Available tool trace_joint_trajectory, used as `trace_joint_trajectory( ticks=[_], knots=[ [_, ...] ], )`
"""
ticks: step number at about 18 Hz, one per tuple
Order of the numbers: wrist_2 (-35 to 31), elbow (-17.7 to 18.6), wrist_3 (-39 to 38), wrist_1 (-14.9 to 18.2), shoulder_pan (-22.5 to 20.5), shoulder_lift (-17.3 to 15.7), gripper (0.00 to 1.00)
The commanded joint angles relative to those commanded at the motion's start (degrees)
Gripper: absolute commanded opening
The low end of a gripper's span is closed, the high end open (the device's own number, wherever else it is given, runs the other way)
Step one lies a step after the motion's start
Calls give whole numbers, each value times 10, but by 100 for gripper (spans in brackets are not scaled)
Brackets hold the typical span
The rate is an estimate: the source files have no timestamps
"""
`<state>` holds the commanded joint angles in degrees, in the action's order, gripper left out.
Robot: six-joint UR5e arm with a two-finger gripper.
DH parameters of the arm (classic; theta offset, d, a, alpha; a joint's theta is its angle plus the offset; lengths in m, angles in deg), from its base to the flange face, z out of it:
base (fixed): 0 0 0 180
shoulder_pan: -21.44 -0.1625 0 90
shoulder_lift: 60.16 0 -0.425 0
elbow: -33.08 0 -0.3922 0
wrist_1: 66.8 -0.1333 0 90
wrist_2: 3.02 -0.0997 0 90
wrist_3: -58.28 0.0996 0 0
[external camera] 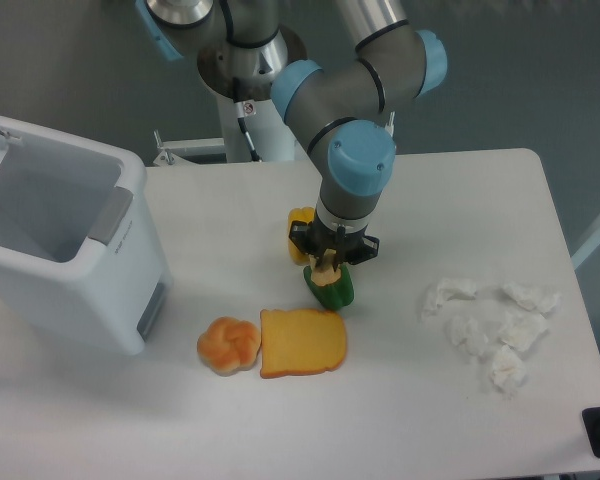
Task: Pick up the square bread
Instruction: 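Lower the gripper onto the small square bread and close on it, then lift the held bread and carry it away from the green pepper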
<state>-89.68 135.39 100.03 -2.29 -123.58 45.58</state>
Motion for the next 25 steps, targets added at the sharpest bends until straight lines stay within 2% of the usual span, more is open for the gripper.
trace_joint_trajectory(
  ticks=[7,12,17,25],
  knots=[
    [6,-89,5,6,10,3,29],
    [17,-138,98,0,14,15,29],
    [12,-155,172,-2,15,18,28],
    [3,-164,216,-3,14,18,29]
  ],
)
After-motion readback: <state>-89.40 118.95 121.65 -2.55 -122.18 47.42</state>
